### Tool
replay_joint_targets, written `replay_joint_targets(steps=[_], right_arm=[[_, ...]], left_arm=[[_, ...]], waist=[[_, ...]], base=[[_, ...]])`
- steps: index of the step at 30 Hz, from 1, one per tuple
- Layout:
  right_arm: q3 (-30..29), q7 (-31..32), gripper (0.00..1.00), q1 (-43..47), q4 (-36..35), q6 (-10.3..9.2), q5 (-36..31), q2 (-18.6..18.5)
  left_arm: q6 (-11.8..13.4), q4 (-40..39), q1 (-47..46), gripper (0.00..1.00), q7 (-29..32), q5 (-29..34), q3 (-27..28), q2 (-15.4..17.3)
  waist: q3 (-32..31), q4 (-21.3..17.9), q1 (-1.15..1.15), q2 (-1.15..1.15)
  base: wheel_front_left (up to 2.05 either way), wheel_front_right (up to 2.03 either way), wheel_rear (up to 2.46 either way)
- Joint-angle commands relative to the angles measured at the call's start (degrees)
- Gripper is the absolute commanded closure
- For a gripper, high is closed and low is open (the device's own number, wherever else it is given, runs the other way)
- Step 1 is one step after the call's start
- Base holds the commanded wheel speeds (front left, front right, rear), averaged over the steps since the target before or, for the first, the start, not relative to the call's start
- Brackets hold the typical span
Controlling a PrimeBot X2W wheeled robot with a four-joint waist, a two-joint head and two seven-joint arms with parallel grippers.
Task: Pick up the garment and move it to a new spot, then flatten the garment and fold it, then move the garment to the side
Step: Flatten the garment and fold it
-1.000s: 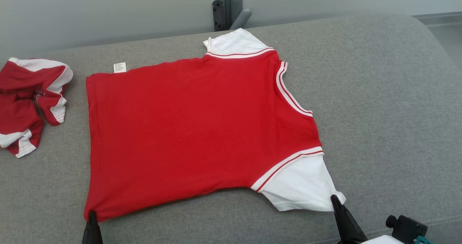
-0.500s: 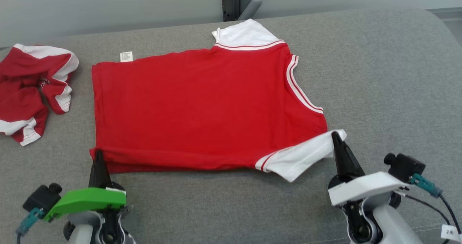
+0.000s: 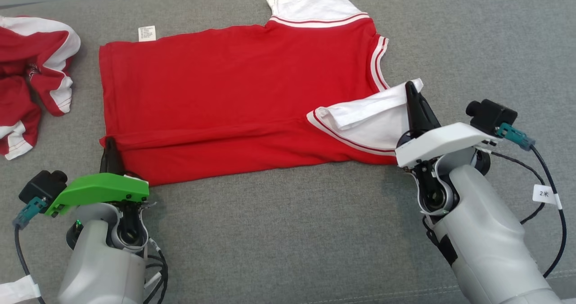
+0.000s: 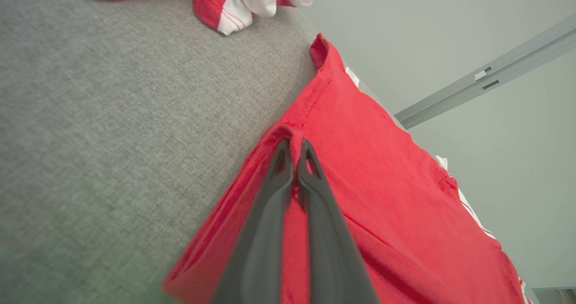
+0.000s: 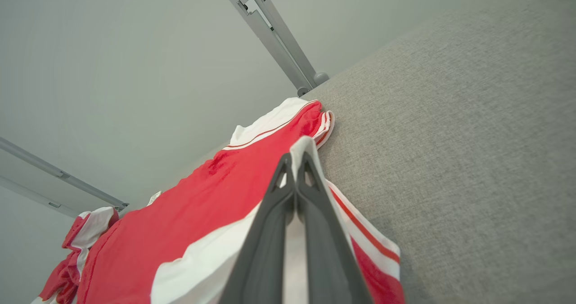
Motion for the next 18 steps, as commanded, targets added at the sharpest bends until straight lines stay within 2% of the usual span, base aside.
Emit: replay_joint_targets(steps=[1,10,11,12,13,14,15,18], right_arm=[[0.73,-0.19,1.0,-1.51,1.18,0.02,0.45,0.0],[4.9,-0.2,1.0,-9.07,10.87,0.01,1.23,-0.07],[5.21,-0.2,0.95,-9.54,11.53,0.02,1.45,-0.05],[5.43,-0.2,0.63,-10.06,12.1,0.02,1.76,-0.04],[5.8,-0.2,0.4,-10.65,12.67,0.02,1.94,-0.05],[6.3,-0.2,0.0,-11.26,13.34,0.02,2.03,-0.03],[6.8,-0.21,0.0,-11.89,14.14,0.02,2.15,-0.03],[7.53,-0.21,0.0,-13.8,16.45,0.02,2.6,-0.05]], left_arm=[[-0.32,0.54,-1.24,1.0,-0.24,1.27,0.64,0.05],[-1.34,5.35,-4.72,1.0,-0.19,5.66,1.37,-0.82],[-1.46,5.6,-4.89,0.89,-0.19,6.02,1.51,-0.86],[-1.58,5.71,-5.06,0.67,-0.19,6.28,1.81,-0.91],[-1.59,5.7,-5.18,0.5,-0.19,6.63,2.17,-0.96],[-1.65,5.64,-5.19,0.05,-0.19,7.03,2.44,-1.01],[-1.71,5.55,-5.11,0.0,-0.19,7.39,2.68,-1.06],[-1.91,4.88,-4.68,0.0,-0.13,7.91,3.26,-1.31]], waist=[[1.41,0.4,0.0,0.4],[2.58,1.37,0.0,0.4],[2.61,1.41,0.0,0.4],[2.63,1.44,0.0,0.4],[2.64,1.47,0.0,0.4],[2.65,1.49,0.0,0.4],[2.67,1.51,0.0,0.4],[2.67,1.71,0.0,0.4]], base=[[0.0,0.0,0.0],[0.0,0.0,0.0],[0.0,0.0,0.0],[0.0,0.0,0.0],[0.0,0.0,0.0],[0.0,0.0,0.0],[0.0,0.0,0.0],[0.0,0.0,0.0]])
